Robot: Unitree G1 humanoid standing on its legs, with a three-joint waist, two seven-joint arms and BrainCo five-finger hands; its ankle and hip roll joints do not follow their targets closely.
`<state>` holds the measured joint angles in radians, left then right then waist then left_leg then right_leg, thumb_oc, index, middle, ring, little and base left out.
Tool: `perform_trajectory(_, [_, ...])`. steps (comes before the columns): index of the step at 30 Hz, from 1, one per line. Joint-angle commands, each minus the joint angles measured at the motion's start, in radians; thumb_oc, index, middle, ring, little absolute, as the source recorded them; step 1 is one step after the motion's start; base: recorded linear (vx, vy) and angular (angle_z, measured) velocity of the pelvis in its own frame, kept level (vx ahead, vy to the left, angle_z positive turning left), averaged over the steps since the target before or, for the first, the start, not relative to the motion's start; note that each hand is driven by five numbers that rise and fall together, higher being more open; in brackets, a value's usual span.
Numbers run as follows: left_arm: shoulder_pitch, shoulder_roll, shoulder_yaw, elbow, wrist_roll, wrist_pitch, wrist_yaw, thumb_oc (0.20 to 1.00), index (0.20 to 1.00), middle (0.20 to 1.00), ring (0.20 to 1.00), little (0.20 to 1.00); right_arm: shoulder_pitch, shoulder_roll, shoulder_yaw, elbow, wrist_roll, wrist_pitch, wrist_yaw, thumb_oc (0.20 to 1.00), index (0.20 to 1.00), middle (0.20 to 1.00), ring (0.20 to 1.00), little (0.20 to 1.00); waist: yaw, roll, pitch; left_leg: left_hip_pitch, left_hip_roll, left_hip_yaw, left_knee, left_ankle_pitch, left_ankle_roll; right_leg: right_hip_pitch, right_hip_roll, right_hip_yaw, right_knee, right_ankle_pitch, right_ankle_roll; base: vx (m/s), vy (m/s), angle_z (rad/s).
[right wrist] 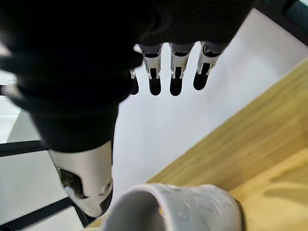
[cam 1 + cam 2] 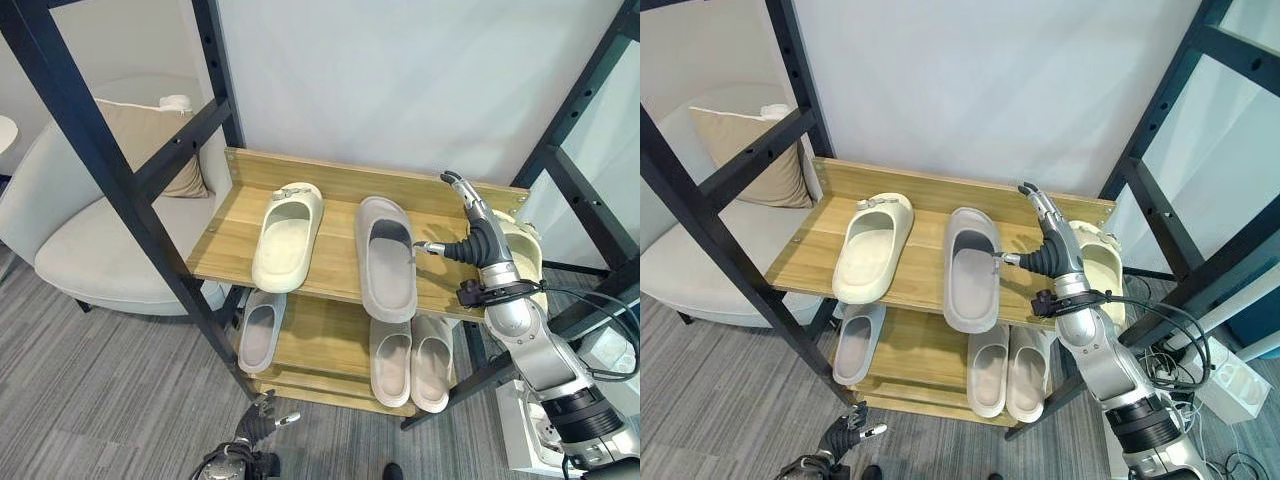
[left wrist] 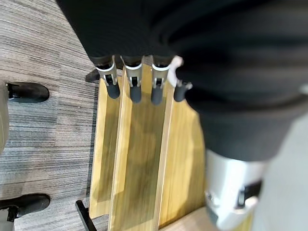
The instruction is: Arrange the slippers neatly on the shoe rack.
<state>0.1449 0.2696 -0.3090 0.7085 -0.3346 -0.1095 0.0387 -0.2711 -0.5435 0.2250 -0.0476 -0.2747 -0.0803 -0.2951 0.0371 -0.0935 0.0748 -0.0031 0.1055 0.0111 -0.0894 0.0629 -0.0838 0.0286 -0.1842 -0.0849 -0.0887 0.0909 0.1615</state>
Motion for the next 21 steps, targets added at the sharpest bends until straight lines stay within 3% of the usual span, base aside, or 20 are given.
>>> perform_trajectory(1, [-0.065, 0.018, 0.004, -0.04, -0.026, -0.035, -0.011, 1.0, 1.0, 1.0, 1.0, 1.0, -0.061, -0.05, -0.059, -0.029, 0.01, -0.022, -0.02, 1.0, 1.0, 1.0, 1.0, 1.0, 0.035, -0.007, 0.04, 0.036, -0.032, 0.014, 0.002, -0.1, 0.046, 0.081, -0.027, 0.004, 0.003, -0.094, 0.032, 0.0, 0.0, 0.0])
perform_trajectory(7, [-0.058, 0.018, 0.008, -0.041, -0.027, -0.037, -0.019, 1.0, 1.0, 1.0, 1.0, 1.0, -0.065, -0.057, -0.057, 0.005, -0.001, -0.022, -0.02, 1.0, 1.0, 1.0, 1.0, 1.0, 0.051, -0.012, 0.049, 0.022, -0.035, 0.005, 0.002, -0.098, 0.047, 0.071, -0.03, -0.008, 0.001, -0.092, 0.034, 0.0, 0.005, 0.01])
perform_trajectory(17, [-0.05, 0.039, 0.0, -0.04, -0.046, -0.05, -0.027, 1.0, 1.0, 1.0, 1.0, 1.0, -0.209, -0.062, 0.033, 0.209, -0.017, -0.004, -0.048, 1.0, 1.0, 1.0, 1.0, 1.0, 0.114, -0.029, 0.087, -0.023, -0.041, -0.026, 0.002, -0.088, 0.048, 0.047, -0.032, -0.031, 0.001, -0.087, 0.038, -0.02, 0.013, 0.08])
perform_trajectory(18, [-0.051, 0.04, 0.0, -0.04, -0.048, -0.052, -0.026, 1.0, 1.0, 1.0, 1.0, 1.0, -0.222, -0.061, 0.039, 0.216, -0.018, -0.004, -0.05, 0.827, 0.827, 0.827, 0.827, 0.827, 0.117, -0.03, 0.088, -0.025, -0.042, -0.028, 0.002, -0.087, 0.048, 0.046, -0.033, -0.034, 0.001, -0.086, 0.038, 0.0, 0.014, 0.15])
perform_trajectory(19, [-0.053, 0.042, -0.001, -0.039, -0.05, -0.053, -0.025, 1.0, 1.0, 1.0, 1.0, 1.0, -0.233, -0.06, 0.048, 0.232, -0.023, -0.001, -0.051, 0.583, 0.583, 0.583, 0.583, 0.583, 0.122, -0.029, 0.089, -0.027, -0.042, -0.032, 0.002, -0.087, 0.049, 0.046, -0.034, -0.038, 0.001, -0.085, 0.039, 0.0, 0.024, 0.18])
perform_trajectory(20, [-0.054, 0.042, -0.001, -0.04, -0.054, -0.055, -0.024, 1.0, 1.0, 1.0, 1.0, 1.0, -0.255, -0.058, 0.062, 0.246, -0.026, 0.001, -0.053, 0.423, 0.423, 0.423, 0.423, 0.423, 0.129, -0.029, 0.09, -0.029, -0.045, -0.036, 0.002, -0.086, 0.05, 0.047, -0.034, -0.041, 0.001, -0.084, 0.038, 0.0, 0.017, 0.17])
perform_trajectory(21, [-0.054, 0.042, 0.0, -0.04, -0.054, -0.055, -0.024, 1.0, 1.0, 1.0, 1.0, 1.0, -0.256, -0.058, 0.063, 0.248, -0.025, 0.0, -0.054, 0.335, 0.335, 0.335, 0.335, 0.335, 0.128, -0.029, 0.09, -0.029, -0.046, -0.037, 0.002, -0.086, 0.05, 0.047, -0.034, -0.042, 0.001, -0.084, 0.039, 0.0, 0.019, 0.04])
